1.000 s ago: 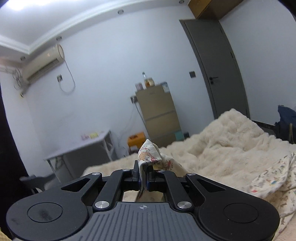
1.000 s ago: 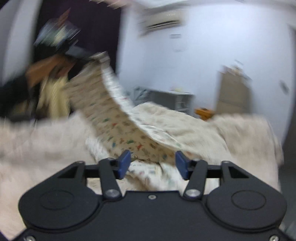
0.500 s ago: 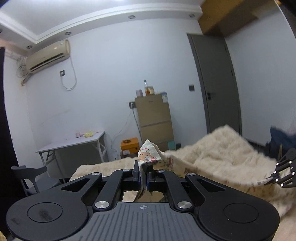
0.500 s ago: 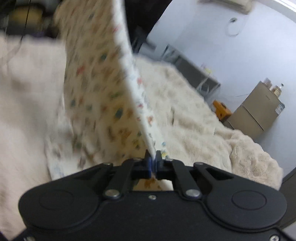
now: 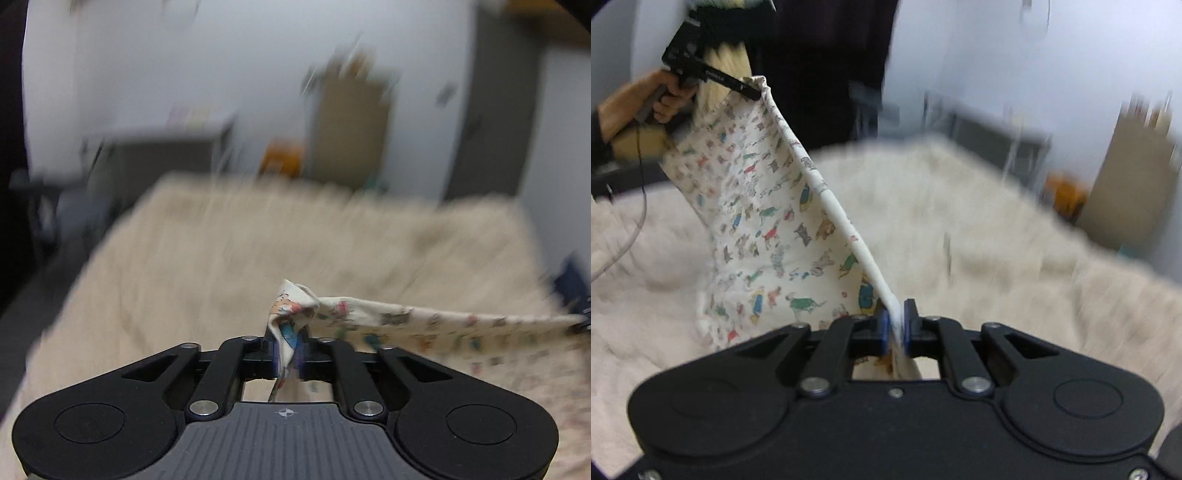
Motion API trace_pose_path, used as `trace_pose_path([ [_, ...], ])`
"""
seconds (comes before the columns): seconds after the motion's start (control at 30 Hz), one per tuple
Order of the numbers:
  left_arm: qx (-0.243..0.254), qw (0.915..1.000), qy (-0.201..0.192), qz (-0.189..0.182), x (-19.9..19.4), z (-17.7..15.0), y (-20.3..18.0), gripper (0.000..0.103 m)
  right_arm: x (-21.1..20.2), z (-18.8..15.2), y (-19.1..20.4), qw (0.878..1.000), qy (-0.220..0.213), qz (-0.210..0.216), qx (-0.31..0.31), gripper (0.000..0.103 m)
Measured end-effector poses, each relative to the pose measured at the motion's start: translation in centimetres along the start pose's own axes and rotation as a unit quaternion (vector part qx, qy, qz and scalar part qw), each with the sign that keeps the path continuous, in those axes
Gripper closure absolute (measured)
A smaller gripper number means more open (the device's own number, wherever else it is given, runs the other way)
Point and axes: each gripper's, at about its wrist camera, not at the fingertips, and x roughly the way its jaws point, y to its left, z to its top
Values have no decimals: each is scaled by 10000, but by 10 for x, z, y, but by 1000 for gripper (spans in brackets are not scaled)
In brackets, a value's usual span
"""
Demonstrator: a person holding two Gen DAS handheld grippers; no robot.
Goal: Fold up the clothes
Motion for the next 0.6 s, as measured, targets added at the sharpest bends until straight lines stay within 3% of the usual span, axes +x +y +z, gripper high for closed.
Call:
trace_pose_path([
  [0.07, -229, 9972, 324, 626, 52, -22, 1, 77, 25, -12, -1, 9994, 313, -114, 27, 95],
  [0.1, -422, 9954, 515, 695, 75, -35, 3, 77, 37, -18, -1, 9987, 470, -171, 41, 97],
  [0.2, -855, 9907, 981, 398, 115, -75, 11, 76, 74, -36, -2, 9950, 939, -342, 81, 94],
  [0.27, -694, 9912, 1112, 192, 116, -90, 10, 68, 99, -49, -3, 9910, 1250, -455, 108, 81],
  [0.3, -614, 9911, 1178, 89, 117, -98, 9, 60, 112, -55, -3, 9887, 1405, -512, 122, 72],
  [0.33, -620, 9909, 1187, -124, 115, -104, 11, 55, 113, -54, -4, 9886, 1415, -494, 157, 70],
  [0.43, -776, 9878, 1019, -887, 105, -118, 15, 55, 114, -50, -8, 9892, 1380, -408, 270, 70],
  [0.6, -526, 9925, 718, -839, 115, -110, -8, 58, 114, -43, -15, 9898, 1321, -265, 459, 73],
])
